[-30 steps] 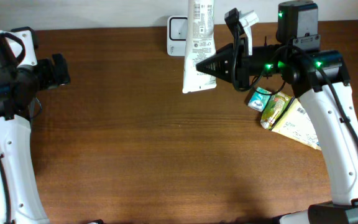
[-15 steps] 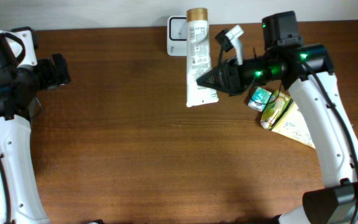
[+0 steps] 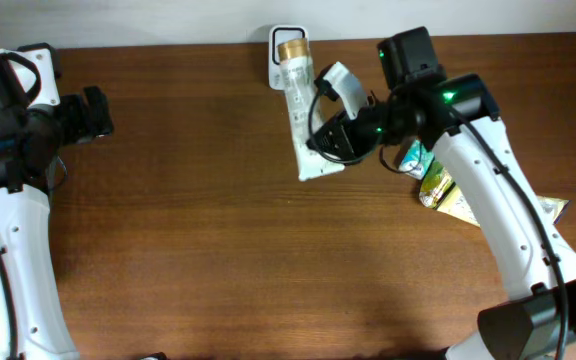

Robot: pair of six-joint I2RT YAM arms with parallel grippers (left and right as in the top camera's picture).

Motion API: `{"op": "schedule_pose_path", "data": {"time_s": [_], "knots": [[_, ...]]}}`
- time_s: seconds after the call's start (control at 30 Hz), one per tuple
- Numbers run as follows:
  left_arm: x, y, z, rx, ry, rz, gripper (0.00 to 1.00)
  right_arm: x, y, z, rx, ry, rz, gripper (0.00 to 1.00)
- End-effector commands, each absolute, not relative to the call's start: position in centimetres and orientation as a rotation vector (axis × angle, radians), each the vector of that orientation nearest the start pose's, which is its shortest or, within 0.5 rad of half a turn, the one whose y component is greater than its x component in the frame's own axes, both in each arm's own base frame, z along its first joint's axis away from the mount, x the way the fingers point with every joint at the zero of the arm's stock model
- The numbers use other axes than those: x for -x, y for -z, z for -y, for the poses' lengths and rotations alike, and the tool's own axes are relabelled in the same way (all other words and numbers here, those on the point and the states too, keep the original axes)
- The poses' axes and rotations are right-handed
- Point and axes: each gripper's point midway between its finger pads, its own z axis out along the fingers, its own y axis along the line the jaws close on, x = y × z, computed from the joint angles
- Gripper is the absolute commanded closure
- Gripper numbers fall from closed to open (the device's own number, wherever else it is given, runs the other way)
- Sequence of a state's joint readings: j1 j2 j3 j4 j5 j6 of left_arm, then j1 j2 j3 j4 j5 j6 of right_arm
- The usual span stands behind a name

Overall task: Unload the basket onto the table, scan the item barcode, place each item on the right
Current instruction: 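Hold the white tube in front of the scanner box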

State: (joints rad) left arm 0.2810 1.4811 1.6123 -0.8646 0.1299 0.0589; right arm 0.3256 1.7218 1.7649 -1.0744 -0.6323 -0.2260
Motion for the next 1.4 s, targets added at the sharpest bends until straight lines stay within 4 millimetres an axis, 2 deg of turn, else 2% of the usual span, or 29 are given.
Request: {"op": "schedule_pose_path", "data": {"time_s": [0.0,0.1,0.2,0.3,0.4,0.5,0.6,0.83,0.97,1.17,1.37], "knots": [[-40.2,-30.8,-9.4,0.189,-0.030,-2.278,0.01,-39.6,-27.7,-21.6,0.772,-0.562,-2.336,0.96],[-40.2,-30.8,-9.4,0.189,-0.030,-2.278,0.01,-43.7,-29.1,-20.9,0.709,-0.401,-2.292,0.96],[-40.2,-30.8,-9.4,0.189,-0.030,-2.278,0.01,-47.1,-28.6,-20.6,0.672,-0.271,-2.300,0.96],[-40.2,-30.8,-9.4,0.189,-0.030,-2.278,0.01,-51.8,-26.4,-19.7,0.617,-0.005,-2.293,0.96],[-40.2,-30.8,-9.4,0.189,-0.030,-2.278,0.01,-56.2,-24.5,-19.6,0.668,0.283,-2.176,0.96],[-40.2,-30.8,-9.4,0.189,-0.030,-2.278,0.01,-58.8,-22.8,-19.8,0.716,0.433,-2.101,0.96],[-40.2,-30.8,-9.4,0.189,-0.030,-2.278,0.01,-60.7,-20.7,-19.0,0.674,0.553,-2.081,0.96],[-40.2,-30.8,-9.4,0.189,-0.030,-2.278,0.01,-63.1,-15.6,-16.8,0.732,0.889,-2.048,0.96],[-40.2,-30.8,-9.4,0.189,-0.030,-2.278,0.01,-63.4,-13.0,-16.6,0.787,0.955,-2.055,0.96],[-40.2,-30.8,-9.4,0.189,-0.030,-2.278,0.01,-62.9,-13.0,-18.7,0.811,0.936,-2.032,0.96],[-40.2,-30.8,-9.4,0.189,-0.030,-2.278,0.01,-61.7,-13.2,-18.8,0.810,1.050,-2.033,0.96]]}}
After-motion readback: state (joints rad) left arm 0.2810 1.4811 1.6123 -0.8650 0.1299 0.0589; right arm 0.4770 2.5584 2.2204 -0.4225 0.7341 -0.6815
